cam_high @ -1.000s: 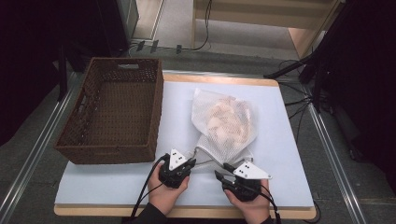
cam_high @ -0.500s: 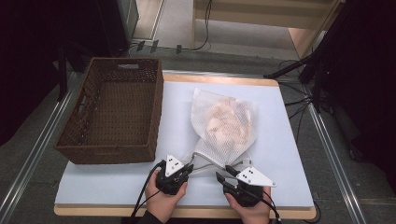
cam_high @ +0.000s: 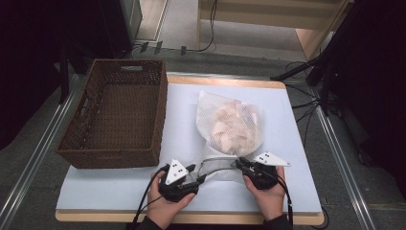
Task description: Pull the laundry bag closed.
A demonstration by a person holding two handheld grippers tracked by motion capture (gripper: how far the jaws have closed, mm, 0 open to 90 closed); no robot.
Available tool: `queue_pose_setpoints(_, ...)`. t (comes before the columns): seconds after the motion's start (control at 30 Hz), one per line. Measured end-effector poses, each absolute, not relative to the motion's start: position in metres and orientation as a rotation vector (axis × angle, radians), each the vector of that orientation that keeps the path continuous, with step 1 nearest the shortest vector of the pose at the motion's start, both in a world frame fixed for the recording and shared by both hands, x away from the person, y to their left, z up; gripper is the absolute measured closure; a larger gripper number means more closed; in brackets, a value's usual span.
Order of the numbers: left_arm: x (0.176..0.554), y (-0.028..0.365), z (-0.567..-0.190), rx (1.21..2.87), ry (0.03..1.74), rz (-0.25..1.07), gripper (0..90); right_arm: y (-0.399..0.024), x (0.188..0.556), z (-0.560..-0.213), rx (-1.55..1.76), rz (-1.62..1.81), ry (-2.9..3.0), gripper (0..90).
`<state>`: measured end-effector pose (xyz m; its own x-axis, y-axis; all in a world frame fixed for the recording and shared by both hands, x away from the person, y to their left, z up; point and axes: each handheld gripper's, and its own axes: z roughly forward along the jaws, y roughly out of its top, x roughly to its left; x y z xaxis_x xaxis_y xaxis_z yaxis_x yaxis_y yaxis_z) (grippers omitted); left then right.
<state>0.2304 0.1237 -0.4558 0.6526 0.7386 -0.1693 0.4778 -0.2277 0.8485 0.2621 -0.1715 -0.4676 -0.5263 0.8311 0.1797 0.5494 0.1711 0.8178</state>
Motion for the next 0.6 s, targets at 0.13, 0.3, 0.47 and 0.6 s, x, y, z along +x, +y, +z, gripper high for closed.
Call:
queue_pose_setpoints(0.13,0.236,0.141,-0.456,1.876,0.966,0.315,43.4,-0.175,0.248,-0.464,1.278,1.305,2.154,61.4)
queue_pose_setpoints(0.3,0.241,0.147,-0.462,1.932,1.016,0.372,46.9,-0.183,0.231,-0.458,1.249,1.321,2.138,54.2)
queue_pose_setpoints(0.47,0.250,0.138,-0.473,2.030,1.058,0.341,49.8,-0.185,0.221,-0.451,1.235,1.369,2.115,54.3)
queue_pose_setpoints(0.6,0.254,0.132,-0.475,2.059,1.063,0.327,50.9,-0.173,0.213,-0.450,1.163,1.409,2.174,60.6)
